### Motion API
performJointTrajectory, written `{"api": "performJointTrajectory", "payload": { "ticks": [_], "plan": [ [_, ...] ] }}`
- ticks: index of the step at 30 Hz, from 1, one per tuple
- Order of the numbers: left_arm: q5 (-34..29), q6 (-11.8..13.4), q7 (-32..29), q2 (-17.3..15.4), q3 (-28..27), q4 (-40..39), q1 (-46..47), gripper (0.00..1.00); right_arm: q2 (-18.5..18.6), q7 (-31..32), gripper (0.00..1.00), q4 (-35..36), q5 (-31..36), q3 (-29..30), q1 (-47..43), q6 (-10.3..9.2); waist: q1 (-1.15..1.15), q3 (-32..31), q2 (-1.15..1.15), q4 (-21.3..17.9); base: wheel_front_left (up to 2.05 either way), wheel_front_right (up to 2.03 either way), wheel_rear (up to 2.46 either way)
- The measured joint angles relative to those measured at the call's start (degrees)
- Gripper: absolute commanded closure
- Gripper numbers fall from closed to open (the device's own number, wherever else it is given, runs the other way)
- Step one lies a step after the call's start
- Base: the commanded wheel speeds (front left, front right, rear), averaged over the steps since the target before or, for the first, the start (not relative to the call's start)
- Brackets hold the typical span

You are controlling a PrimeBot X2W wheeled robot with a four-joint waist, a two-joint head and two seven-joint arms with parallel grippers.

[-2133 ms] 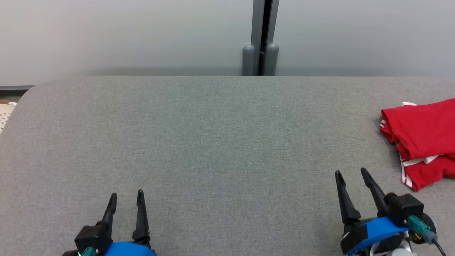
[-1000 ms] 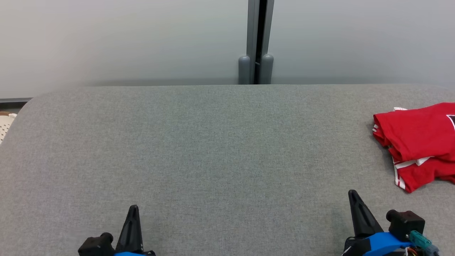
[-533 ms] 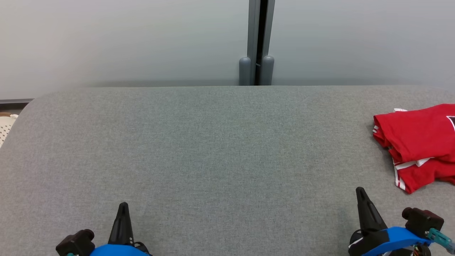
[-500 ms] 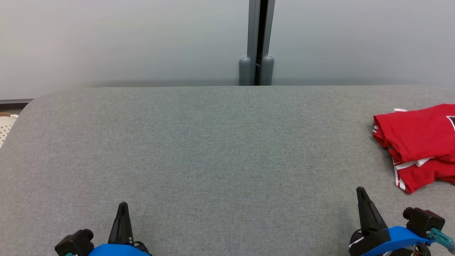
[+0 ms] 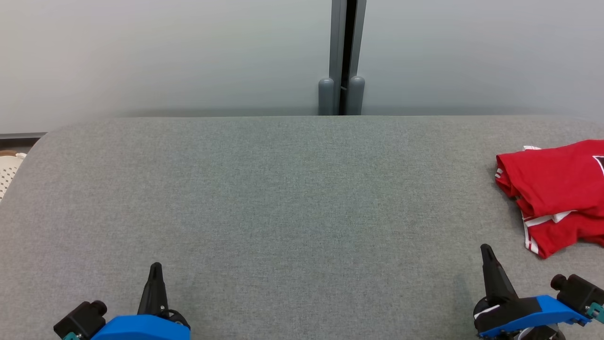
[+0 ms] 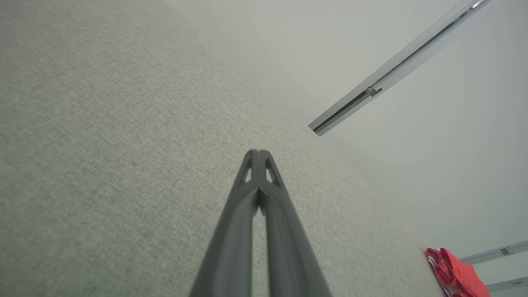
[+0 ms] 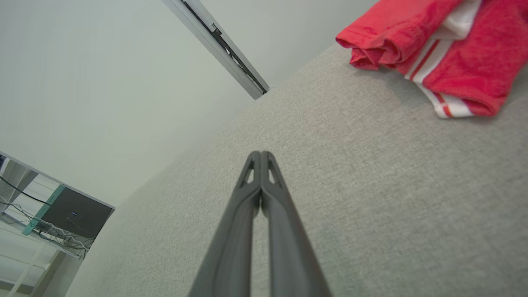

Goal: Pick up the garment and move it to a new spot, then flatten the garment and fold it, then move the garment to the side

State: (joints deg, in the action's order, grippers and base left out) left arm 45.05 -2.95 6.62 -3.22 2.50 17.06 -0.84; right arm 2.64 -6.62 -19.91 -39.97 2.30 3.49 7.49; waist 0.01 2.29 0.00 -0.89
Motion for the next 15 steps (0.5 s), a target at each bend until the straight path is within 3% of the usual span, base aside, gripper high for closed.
{"api": "performJointTrajectory", "payload": {
  "ticks": [15],
  "plan": [
    [10.4, -0.9, -2.9, 0.0, -2.0, -0.6, 1.5, 1.0, 0.0, 3.0, 1.0, 1.2, -11.6, 0.9, 0.4, 0.0, 0.0, -0.3, 0.0, 0.1, 0.0, 0.0, 0.0]
  ]
}}
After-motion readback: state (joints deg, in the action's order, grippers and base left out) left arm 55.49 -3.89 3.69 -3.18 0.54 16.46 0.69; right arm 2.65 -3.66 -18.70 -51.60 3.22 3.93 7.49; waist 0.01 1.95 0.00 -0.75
